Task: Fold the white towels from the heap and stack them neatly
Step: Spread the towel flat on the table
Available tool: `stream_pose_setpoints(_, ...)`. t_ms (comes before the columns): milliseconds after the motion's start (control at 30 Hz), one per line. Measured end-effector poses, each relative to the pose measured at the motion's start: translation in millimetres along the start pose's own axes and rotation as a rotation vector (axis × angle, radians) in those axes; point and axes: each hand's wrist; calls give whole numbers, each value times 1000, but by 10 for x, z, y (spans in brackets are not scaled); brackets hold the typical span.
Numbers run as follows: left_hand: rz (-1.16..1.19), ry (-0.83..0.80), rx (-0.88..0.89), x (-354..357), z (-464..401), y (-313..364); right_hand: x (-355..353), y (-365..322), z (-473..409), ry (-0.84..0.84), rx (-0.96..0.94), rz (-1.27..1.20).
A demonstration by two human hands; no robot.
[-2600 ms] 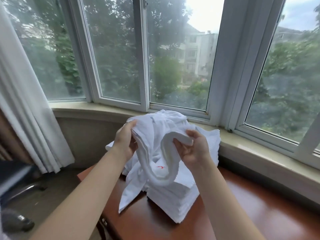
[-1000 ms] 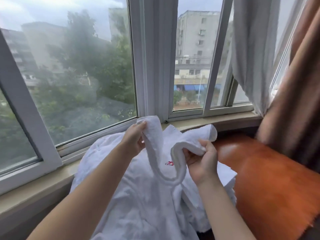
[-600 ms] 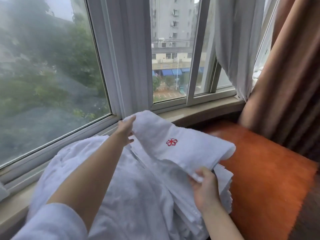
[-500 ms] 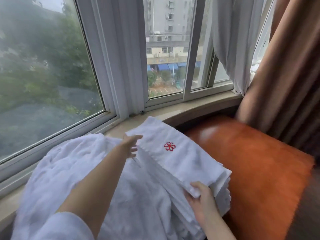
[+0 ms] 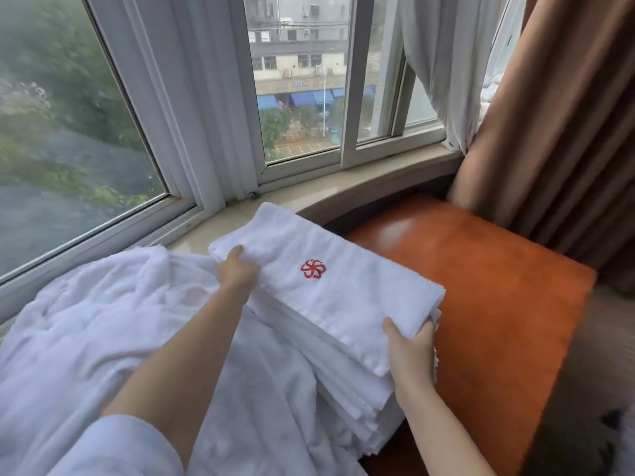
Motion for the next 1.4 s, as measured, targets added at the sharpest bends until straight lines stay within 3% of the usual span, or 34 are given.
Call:
stream_pose_setpoints(67,-260,5,-32,56,148,17,-59,125,56,15,40,108)
stream_pose_setpoints(167,-595,75,267,145,334,27,-73,123,98,13,-12,177)
stream_pose_setpoints(267,-732,-170,574,261,468,94,-22,54,151,13,-97,170)
stream_pose_setpoints(333,-782,-285,592,340,563,87,-44,89,178,21,-112,198)
stream_pose_setpoints(433,-924,-323,607,387,630,-4,-182,177,219,71,-58,400)
stream_pose_setpoints(533,-1004,-364,589,372,615,-57,-237,103,165,202,-292,536)
stream_pose_setpoints(667,-1013,-426,522,381,625,-15,18,-176,-158,-138,-582,728)
stream_pose_setpoints(767,-1006,-463,476,365,625,-28,221,-120,-353,-342,-568,1009)
stream_pose_setpoints(833,-1022,-453,487,391,669,-101,253,87,-390,-380,-556,1150)
stream_pose_setpoints(1133,-1061,-297,575,582,915,-419,39,554,-316,-219,-627,1195)
stream_pose_setpoints(1400,-1084,-362,553,480,893,-210,122,394,-375,-339,-537,1243)
Point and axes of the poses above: each hand's wrist, its own z-axis away from the middle knuckle, its own x-axis out of the palm, y = z × x
